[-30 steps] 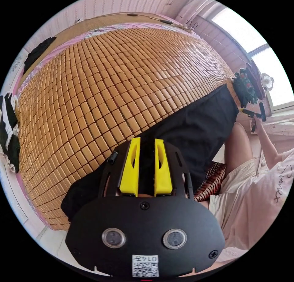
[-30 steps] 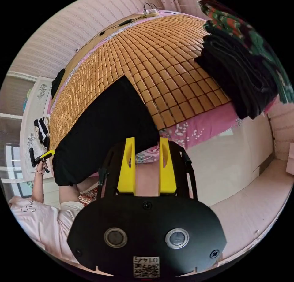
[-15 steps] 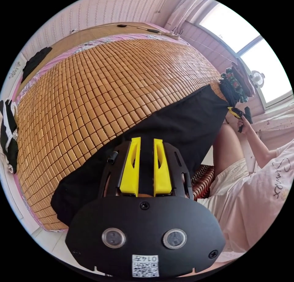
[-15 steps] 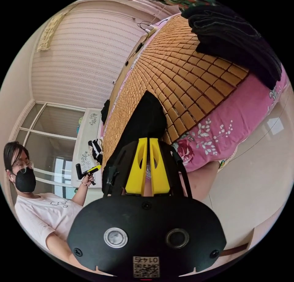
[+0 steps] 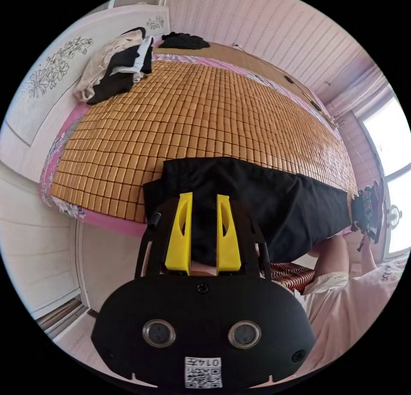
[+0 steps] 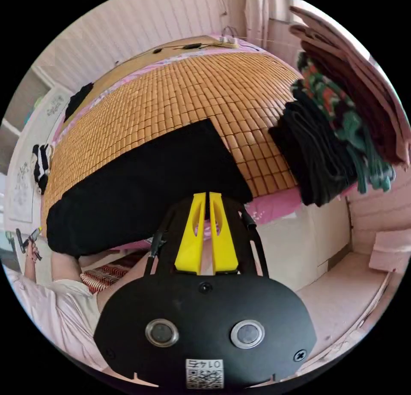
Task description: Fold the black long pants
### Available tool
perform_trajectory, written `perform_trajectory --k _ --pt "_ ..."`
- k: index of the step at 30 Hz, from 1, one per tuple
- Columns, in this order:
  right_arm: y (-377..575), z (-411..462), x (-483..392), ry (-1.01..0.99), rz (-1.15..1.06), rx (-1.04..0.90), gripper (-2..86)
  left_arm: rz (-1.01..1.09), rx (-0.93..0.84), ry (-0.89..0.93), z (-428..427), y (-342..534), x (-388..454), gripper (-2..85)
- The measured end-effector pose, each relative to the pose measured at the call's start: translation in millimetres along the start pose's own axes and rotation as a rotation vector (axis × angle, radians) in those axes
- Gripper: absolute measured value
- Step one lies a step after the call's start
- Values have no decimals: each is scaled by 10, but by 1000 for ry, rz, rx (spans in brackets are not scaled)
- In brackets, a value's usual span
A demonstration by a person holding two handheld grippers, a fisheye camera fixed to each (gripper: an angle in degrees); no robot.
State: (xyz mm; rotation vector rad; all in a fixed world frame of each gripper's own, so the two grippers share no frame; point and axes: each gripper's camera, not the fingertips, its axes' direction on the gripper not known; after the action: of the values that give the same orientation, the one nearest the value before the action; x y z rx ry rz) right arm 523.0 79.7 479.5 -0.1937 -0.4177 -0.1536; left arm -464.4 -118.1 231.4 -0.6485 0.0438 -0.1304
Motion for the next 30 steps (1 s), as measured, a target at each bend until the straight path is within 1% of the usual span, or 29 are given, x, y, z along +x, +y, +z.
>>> perform_trajectory --k 1,3,4,6,7,9,10,11,12,13,15,16,18,20,22,25,26,27,28,30 --pt "-134 54 -271 -15 -79 0 15 -21 8 -7 -37 39 -173 99" --pt "-596 277 -1397 -114 -373 14 20 -42 12 2 -71 56 -408 107" --pt "-693 331 -1678 -152 -442 17 22 -56 12 -9 -84 56 -553 118" --pt "-1006 526 -2767 -303 -702 25 36 -60 -11 -14 -105 66 -749 129" --pt "-1074 569 -3025 -337 -753 30 41 -58 -3 -6 -153 116 -861 130" --pt "-1340 721 -4035 -510 -955 19 68 -19 55 57 -265 263 -1004 126" --pt "-1397 760 -4284 -560 -1010 13 78 43 84 141 -332 368 -1089 123" --pt "-1498 853 -4786 -643 -1125 -14 105 100 95 219 -382 461 -1189 124" --pt "-1586 980 -5286 -683 -1216 -63 132 122 97 245 -400 503 -1247 125" --pt "-1621 1060 -5532 -685 -1255 -94 144 161 102 276 -439 579 -1366 140" --pt "-1681 1407 -6424 -643 -1388 -181 177 205 115 307 -507 675 -1548 159" --pt "-1682 1504 -6619 -621 -1414 -198 180 219 116 333 -549 722 -1677 166" --pt "-1697 1915 -7274 -540 -1471 -297 191 248 136 348 -613 782 -1845 172" --pt "-1728 2150 -7600 -526 -1481 -337 182 293 130 357 -653 824 -2028 176" --pt "-1752 2299 -7825 -534 -1498 -373 145 319 110 370 -657 830 -2150 179" --pt "-1765 2416 -8064 -567 -1583 -440 76 359 122 388 -698 822 -2322 183" --pt "-1782 2370 -8104 -638 -1635 -436 38 372 144 394 -729 811 -2387 186" --pt "-1811 2283 -8128 -752 -1691 -424 26 384 164 396 -752 811 -2414 194" --pt "-1831 2239 -8142 -818 -1720 -427 21 411 212 401 -805 813 -2458 210" --pt "-1935 2095 -8254 -1030 -1816 -495 13 452 212 453 -850 760 -2512 222"
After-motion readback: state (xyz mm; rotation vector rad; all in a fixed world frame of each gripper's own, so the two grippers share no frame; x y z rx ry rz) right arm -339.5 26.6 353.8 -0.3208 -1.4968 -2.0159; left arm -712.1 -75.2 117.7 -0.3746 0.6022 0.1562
